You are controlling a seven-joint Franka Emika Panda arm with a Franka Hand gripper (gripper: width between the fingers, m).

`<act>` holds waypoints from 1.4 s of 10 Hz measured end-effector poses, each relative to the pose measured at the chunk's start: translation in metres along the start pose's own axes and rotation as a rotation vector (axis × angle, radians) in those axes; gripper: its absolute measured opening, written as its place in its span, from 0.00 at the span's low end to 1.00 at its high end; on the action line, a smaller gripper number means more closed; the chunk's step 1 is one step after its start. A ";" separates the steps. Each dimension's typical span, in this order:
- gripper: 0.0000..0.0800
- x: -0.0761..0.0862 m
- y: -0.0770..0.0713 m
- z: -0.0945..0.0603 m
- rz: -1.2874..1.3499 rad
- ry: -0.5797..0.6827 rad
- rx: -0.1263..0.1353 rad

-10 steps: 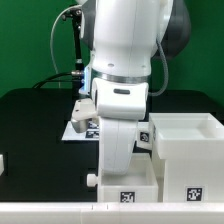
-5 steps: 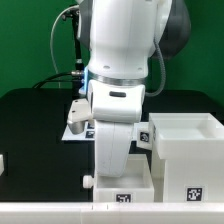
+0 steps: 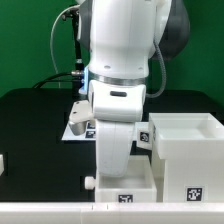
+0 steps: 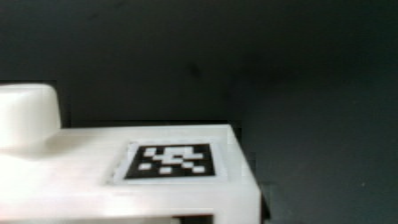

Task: Assemble drawer

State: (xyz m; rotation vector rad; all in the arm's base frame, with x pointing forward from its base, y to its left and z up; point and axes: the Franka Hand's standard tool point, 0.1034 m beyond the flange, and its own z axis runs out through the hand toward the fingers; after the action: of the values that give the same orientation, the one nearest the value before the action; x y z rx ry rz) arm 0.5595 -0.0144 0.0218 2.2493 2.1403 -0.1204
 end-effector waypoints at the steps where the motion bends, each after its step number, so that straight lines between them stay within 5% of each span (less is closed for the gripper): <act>1: 0.05 0.007 -0.001 -0.001 0.020 0.001 -0.004; 9: 0.05 0.009 -0.003 0.003 0.070 0.002 -0.007; 11: 0.05 0.001 -0.003 0.002 0.016 0.018 -0.065; 14: 0.05 -0.011 -0.013 0.006 -0.026 0.027 -0.094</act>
Offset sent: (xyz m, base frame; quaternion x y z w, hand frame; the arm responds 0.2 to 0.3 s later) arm 0.0029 0.0137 0.0008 -0.0085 0.0039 0.0095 0.9999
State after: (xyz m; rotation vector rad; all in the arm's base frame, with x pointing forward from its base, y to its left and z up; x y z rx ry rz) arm 0.5456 -0.0247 0.0171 2.1846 2.1410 0.0092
